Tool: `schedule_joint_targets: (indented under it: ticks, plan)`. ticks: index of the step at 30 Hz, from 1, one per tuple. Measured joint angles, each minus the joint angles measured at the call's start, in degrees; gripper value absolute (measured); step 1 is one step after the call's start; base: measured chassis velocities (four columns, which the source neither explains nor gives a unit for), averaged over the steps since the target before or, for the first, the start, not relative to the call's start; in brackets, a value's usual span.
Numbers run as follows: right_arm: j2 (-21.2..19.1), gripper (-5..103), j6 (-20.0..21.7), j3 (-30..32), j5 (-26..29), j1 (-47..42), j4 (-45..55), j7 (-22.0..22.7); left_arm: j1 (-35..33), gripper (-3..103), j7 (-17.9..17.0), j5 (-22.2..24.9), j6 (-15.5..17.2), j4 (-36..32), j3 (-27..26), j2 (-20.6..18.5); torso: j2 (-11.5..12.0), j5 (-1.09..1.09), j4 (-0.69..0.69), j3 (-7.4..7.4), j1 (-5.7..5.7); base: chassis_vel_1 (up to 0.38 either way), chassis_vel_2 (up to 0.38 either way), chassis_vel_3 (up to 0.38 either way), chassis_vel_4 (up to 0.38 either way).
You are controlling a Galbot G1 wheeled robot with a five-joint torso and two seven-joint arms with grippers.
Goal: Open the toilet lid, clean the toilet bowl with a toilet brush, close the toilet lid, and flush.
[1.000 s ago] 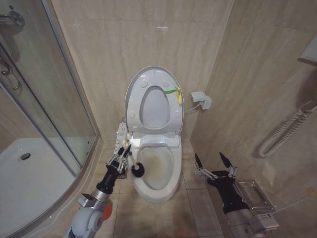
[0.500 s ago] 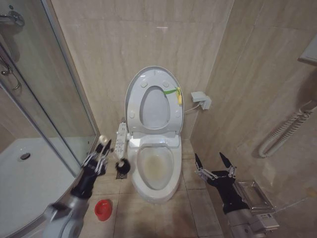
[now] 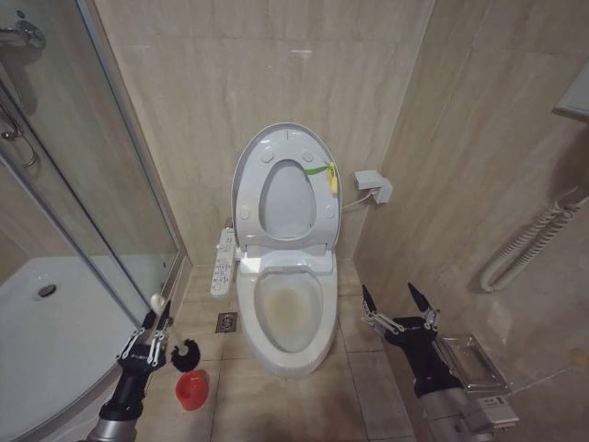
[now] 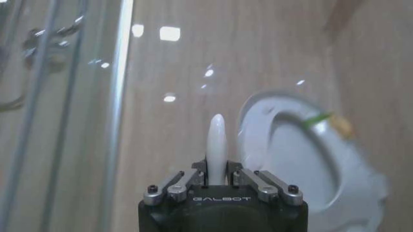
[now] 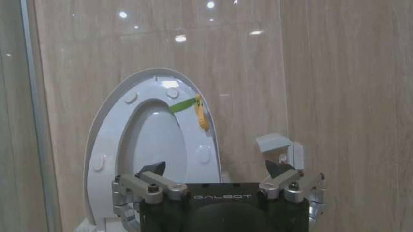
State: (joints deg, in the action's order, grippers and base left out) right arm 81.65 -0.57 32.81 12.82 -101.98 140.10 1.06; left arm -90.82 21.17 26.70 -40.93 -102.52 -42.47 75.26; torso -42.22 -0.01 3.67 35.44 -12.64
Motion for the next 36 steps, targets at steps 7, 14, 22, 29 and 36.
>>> schedule_joint_targets:
  ticks: [7,14,22,29,36]
  plan:
    - [0.0,100,0.0,0.0,0.0,0.0,0.0,0.0,8.3,20,1.8,4.0,-3.7,18.2,0.8,-2.0,0.0,-0.01,0.01,0.00,-0.01,0.000,0.000,0.000,0.000]
    - [0.0,100,0.0,0.0,0.0,0.0,0.0,0.0,12.4,20,3.5,7.6,-5.4,28.3,2.9,-3.1,0.0,-0.01,-0.01,0.00,-0.01,0.000,0.000,0.000,0.000]
    - [0.0,100,0.0,0.0,0.0,0.0,0.0,0.0,16.3,20,4.3,8.5,-6.0,36.4,5.1,-3.4,0.0,0.00,-0.01,0.00,-0.01,0.000,0.000,0.000,0.000]
    - [0.0,100,0.0,0.0,0.0,0.0,0.0,0.0,19.0,20,4.5,8.5,-6.0,40.9,6.7,-4.5,0.0,0.01,-0.01,0.00,-0.01,0.000,0.000,0.000,0.000]
    - [0.0,100,0.0,0.0,0.0,0.0,0.0,0.0,21.5,20,5.0,8.8,-6.0,43.9,8.4,-5.0,0.0,0.01,-0.01,0.00,-0.01,0.000,0.000,0.000,0.000]
